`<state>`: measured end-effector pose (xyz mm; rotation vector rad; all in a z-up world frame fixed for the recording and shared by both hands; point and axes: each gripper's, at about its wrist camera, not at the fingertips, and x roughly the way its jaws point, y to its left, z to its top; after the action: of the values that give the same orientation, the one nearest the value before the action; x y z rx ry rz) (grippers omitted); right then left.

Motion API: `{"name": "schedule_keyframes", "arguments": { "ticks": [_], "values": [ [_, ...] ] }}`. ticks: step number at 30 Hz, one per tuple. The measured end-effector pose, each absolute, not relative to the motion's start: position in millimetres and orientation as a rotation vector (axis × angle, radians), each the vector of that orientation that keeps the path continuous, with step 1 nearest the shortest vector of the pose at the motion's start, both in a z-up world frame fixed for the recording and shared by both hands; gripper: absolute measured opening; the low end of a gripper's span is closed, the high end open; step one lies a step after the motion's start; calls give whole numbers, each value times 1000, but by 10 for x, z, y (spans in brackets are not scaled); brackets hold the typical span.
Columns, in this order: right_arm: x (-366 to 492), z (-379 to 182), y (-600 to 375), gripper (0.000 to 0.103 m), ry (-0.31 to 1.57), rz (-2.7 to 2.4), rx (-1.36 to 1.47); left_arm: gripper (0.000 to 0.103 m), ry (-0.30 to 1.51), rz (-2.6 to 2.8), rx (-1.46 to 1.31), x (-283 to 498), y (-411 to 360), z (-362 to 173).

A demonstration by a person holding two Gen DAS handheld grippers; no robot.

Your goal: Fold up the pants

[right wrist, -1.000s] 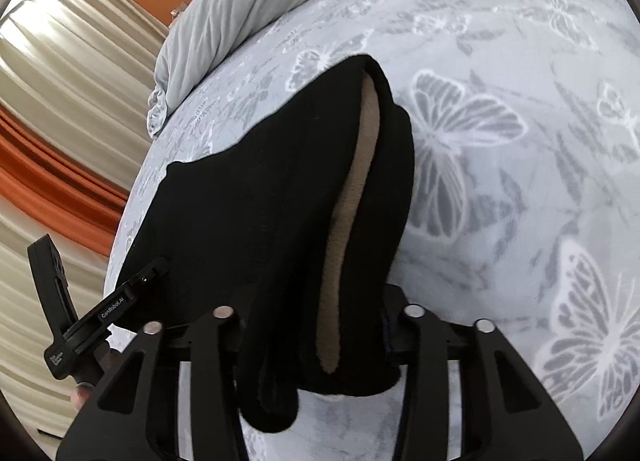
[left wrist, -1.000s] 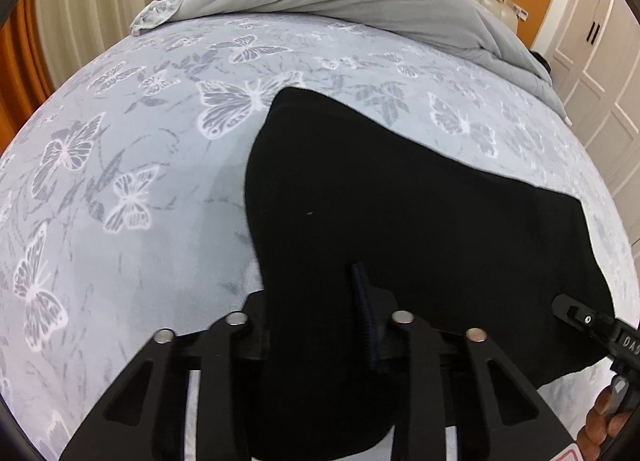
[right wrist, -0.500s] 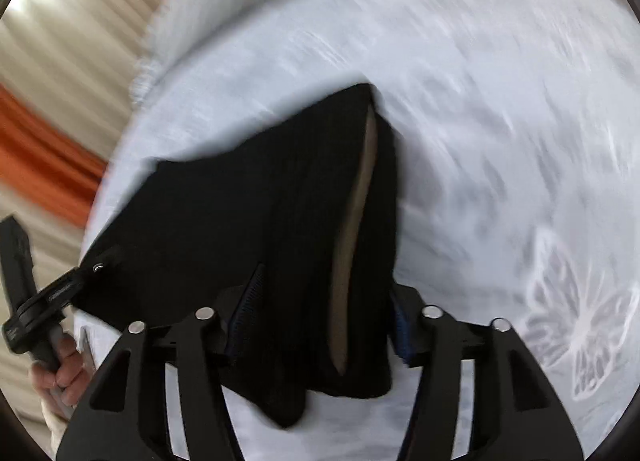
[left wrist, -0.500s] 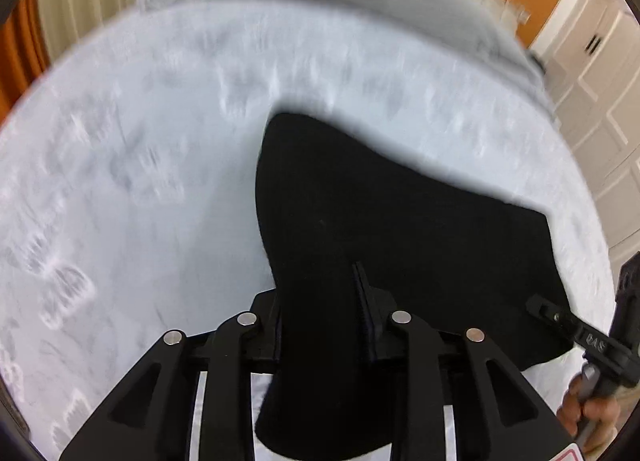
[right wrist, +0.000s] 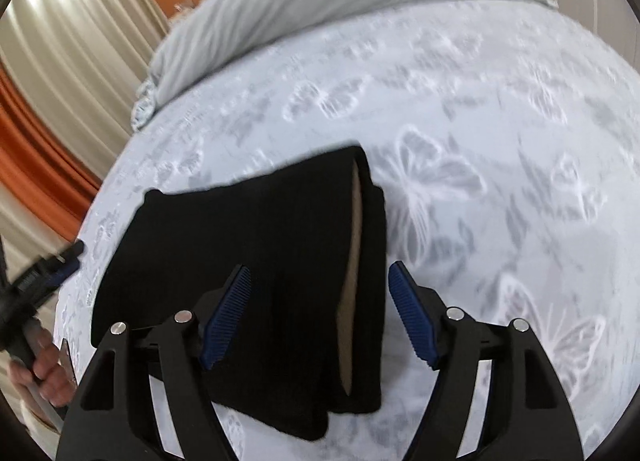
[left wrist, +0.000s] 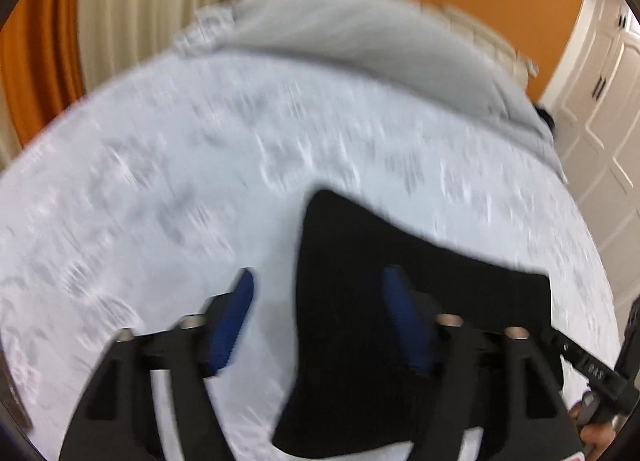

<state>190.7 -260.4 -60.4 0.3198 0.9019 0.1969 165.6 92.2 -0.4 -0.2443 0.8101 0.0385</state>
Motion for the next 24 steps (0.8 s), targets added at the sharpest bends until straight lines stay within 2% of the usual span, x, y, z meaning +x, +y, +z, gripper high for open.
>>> {"name": "schedule_keyframes", "arguments": {
  "ticks": [1,5,7,8,9,11,14,15,17,20,21,24],
  "values": [
    [1946,-601,-2552,43,892,205,296,68,789,57,-228,1637,916,38],
    [1972,-494,-2470,43,840,218,295,69,786,-36,-194,1589,691,56],
    [2021,-548,-2482,60,868,194,272,69,837,-77,-177,1609,538,-107],
    [2068,-628,-2494,78,893,186,272,69,882,-87,-151,1649,449,-235],
    [2120,-709,-2501,73,911,174,277,69,917,-86,-128,1671,388,-373],
    [2196,-838,-2508,46,948,193,281,68,952,-37,-70,1712,303,-581],
    [2177,-572,-2439,22,889,223,226,69,954,0,1,1723,222,-718],
    [2155,-464,-2444,8,858,239,230,69,941,7,16,1706,200,-678],
    [2129,-272,-2506,9,805,284,267,70,933,0,21,1704,187,-636],
    [2257,-615,-2574,15,908,199,215,72,946,12,31,1733,206,-689],
    [2293,-788,-2616,21,961,171,220,74,943,17,42,1737,198,-711],
    [2192,-654,-2680,25,923,142,268,75,938,18,67,1749,172,-704]
  ]
}}
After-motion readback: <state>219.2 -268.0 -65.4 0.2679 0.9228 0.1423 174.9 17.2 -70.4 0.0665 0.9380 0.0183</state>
